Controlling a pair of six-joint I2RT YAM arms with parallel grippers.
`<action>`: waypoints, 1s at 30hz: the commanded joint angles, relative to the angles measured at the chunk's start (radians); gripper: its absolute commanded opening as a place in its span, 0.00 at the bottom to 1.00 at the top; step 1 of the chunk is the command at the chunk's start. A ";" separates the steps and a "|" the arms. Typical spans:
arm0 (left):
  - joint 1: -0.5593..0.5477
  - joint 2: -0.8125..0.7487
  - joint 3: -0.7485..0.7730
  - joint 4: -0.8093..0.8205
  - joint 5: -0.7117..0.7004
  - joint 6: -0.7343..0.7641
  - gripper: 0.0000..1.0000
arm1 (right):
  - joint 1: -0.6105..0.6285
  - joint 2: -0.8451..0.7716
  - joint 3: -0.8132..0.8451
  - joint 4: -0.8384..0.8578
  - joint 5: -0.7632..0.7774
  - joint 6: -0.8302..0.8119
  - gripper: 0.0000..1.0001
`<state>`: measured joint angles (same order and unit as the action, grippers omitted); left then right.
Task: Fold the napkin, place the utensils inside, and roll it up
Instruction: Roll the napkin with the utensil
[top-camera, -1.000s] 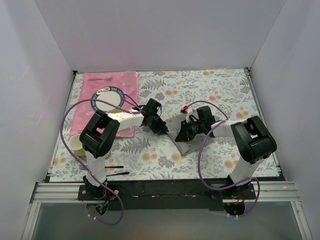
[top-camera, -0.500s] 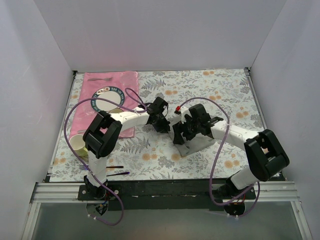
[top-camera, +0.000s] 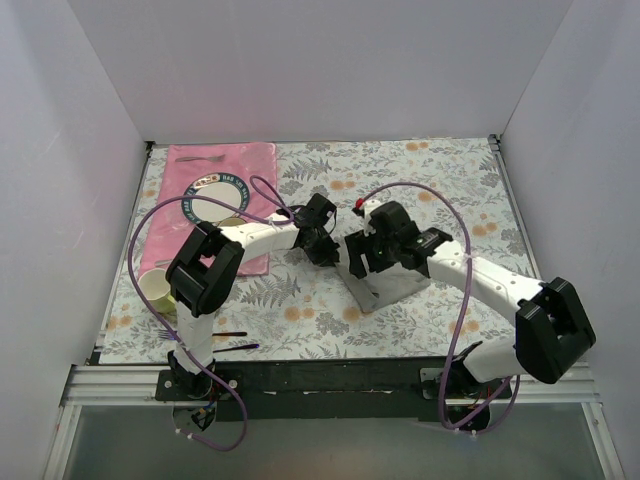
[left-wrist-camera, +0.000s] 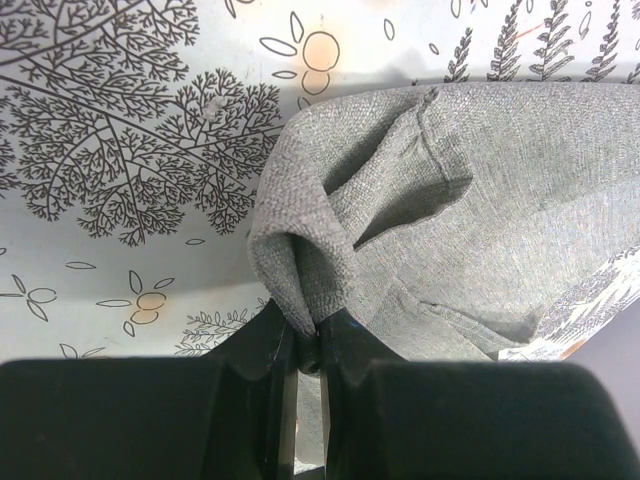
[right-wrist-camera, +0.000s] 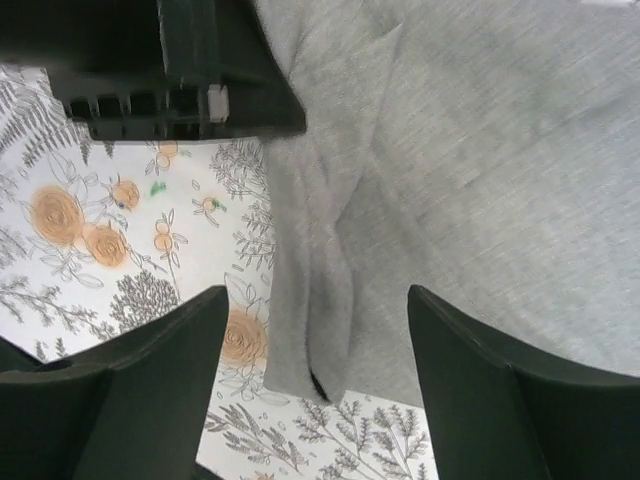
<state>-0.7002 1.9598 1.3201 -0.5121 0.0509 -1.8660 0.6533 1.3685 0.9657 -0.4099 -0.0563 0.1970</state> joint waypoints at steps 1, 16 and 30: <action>-0.002 -0.012 0.001 -0.082 -0.052 0.005 0.00 | 0.124 -0.006 -0.114 0.165 0.179 0.007 0.78; -0.002 -0.022 -0.010 -0.088 0.003 -0.035 0.00 | 0.322 0.230 -0.099 0.332 0.536 -0.044 0.70; -0.004 -0.082 -0.056 -0.086 0.021 -0.039 0.00 | 0.335 0.244 -0.248 0.489 0.570 0.097 0.20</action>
<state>-0.7013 1.9438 1.2972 -0.5228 0.0727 -1.9167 0.9962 1.6245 0.7921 -0.0082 0.4938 0.2352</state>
